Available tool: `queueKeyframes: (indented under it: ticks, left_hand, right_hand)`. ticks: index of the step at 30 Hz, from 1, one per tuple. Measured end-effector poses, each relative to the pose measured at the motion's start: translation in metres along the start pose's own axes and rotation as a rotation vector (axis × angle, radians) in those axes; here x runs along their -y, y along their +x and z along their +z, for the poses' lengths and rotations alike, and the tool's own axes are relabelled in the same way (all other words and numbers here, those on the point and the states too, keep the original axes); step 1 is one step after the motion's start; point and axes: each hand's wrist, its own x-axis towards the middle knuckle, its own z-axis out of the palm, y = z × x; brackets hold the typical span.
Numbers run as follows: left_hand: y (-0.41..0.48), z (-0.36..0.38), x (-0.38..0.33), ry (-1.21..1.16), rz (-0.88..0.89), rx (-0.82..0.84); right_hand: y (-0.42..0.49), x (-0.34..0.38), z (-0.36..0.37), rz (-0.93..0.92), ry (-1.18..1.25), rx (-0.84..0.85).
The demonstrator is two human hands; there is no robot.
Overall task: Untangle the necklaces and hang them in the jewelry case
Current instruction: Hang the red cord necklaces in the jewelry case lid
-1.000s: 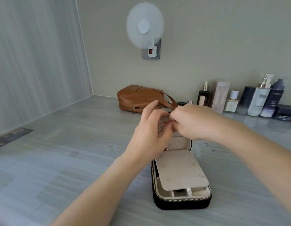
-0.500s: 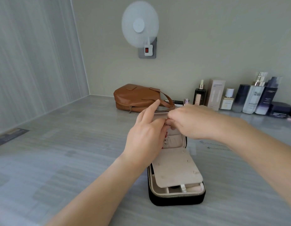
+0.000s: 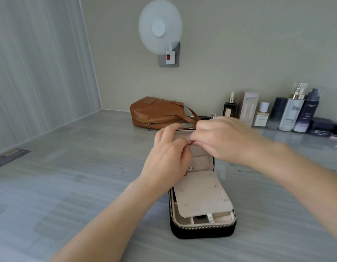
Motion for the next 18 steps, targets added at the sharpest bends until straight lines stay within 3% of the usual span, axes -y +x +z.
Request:
queueKeyframes:
  ticks: [4, 7, 10, 13, 18]
  left_hand:
    - [-0.001, -0.006, -0.004, -0.105, -0.049, 0.012]
    - [0.006, -0.017, -0.012, -0.447, -0.283, -0.179]
    - [0.012, -0.02, -0.006, -0.677, -0.477, -0.088]
    - [0.011, -0.016, 0.001, -0.561, -0.409, 0.028]
    - [0.009, -0.011, 0.0, -0.384, -0.398, -0.041]
  right_hand:
    - [0.004, 0.005, 0.002, 0.098, 0.09, -0.005]
    - [0.012, 0.008, 0.002, 0.101, 0.03, 0.01]
    - [0.016, 0.01, 0.001, 0.089, -0.02, -0.038]
    - [0.018, 0.014, -0.001, 0.112, -0.067, -0.026]
    - [0.025, 0.026, -0.002, 0.123, -0.166, 0.049]
